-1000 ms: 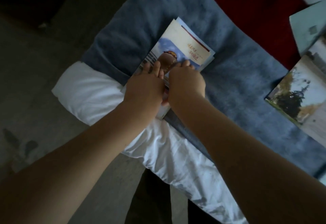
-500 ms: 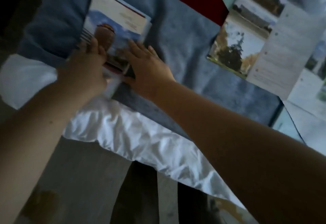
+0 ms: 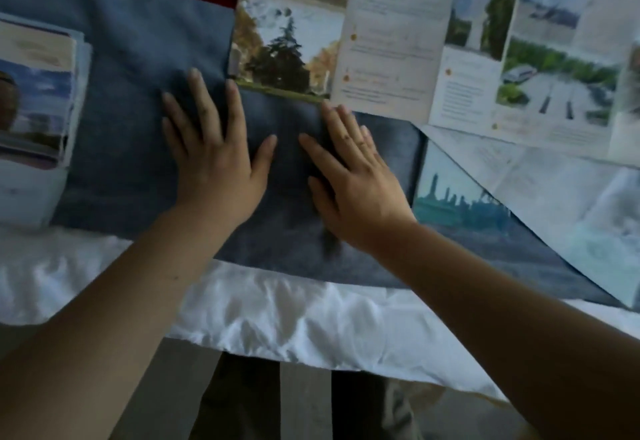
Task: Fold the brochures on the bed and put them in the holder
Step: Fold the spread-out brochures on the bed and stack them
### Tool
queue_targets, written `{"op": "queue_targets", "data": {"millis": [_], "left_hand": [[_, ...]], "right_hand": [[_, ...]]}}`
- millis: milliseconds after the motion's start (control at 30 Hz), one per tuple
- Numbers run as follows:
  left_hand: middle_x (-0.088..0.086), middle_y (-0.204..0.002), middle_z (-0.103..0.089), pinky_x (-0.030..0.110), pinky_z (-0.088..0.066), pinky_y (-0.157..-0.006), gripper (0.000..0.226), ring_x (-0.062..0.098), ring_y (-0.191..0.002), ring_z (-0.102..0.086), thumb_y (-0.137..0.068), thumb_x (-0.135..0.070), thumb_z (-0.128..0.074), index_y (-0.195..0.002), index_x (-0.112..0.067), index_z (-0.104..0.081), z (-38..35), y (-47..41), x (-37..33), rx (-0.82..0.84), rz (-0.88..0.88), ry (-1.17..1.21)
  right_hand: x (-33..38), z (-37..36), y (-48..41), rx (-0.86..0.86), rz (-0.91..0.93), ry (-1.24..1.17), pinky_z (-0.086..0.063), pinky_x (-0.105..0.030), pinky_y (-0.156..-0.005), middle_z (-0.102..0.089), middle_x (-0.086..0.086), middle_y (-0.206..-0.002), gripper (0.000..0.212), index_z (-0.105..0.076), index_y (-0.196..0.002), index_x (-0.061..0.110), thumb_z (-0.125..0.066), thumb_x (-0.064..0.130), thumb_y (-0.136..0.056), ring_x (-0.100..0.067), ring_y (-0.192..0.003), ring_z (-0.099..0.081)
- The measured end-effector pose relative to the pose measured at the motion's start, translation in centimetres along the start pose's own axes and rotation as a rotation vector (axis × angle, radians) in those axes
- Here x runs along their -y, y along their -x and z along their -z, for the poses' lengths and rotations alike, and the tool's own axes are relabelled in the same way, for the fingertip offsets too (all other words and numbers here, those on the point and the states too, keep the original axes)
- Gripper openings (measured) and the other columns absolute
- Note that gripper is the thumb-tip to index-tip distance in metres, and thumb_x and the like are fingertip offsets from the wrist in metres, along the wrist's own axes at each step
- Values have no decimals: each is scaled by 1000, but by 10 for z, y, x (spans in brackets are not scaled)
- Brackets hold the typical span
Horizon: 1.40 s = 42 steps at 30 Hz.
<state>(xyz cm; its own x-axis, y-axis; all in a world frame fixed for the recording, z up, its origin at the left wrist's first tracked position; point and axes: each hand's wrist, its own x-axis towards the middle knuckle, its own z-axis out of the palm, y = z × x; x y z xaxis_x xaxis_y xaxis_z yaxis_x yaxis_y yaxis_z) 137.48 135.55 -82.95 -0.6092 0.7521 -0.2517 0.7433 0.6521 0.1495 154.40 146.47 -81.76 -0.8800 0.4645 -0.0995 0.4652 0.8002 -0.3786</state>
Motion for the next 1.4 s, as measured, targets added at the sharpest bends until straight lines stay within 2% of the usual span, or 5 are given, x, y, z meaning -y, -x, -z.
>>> {"op": "queue_targets", "data": {"millis": [200,500,967,1200,1400], "left_hand": [[23,-169,11,58,2,-125,72,45,-156,10,-106,-56,-25,-165,-19,-6,-1,-36,-78,14,-141,-18],[13,-172,9,54,-1,-126,76,32,-159,6,-101,-65,-14,-165,-27,-1,-12,-38,-106,12,-216,-64],[8,-173,8,68,-3,-121,73,31,-159,7,-103,-65,-25,-165,-34,-1,-39,28,-44,-52,-119,-60],[8,-173,6,65,-1,-121,71,32,-159,4,-104,-65,-21,-165,-32,-3,-36,43,-3,-66,-110,-98],[6,-173,3,63,-4,-123,69,29,-160,3,-104,-60,-26,-165,-34,-8,-30,55,32,-76,-116,-113]], "right_hand": [[-82,34,1,12,-359,24,1,-42,-129,-6,-7,-173,64,-23,-164,23,-39,46,-106,-25,-159,2],[-80,17,66,76,-280,8,7,-37,-128,1,-1,-173,63,-11,-165,27,-32,47,-109,-17,-159,10],[-25,6,94,83,-226,-85,-7,-42,-129,-15,-11,-171,51,-45,-154,15,-39,34,-108,-24,-159,-4],[-38,7,29,51,-318,79,10,-44,-127,0,-7,-173,62,-21,-164,28,-27,51,-106,-28,-159,7],[-35,-13,32,38,-208,174,2,-47,-128,2,-6,-173,67,-11,-165,32,-28,60,-106,-25,-159,8]]}}
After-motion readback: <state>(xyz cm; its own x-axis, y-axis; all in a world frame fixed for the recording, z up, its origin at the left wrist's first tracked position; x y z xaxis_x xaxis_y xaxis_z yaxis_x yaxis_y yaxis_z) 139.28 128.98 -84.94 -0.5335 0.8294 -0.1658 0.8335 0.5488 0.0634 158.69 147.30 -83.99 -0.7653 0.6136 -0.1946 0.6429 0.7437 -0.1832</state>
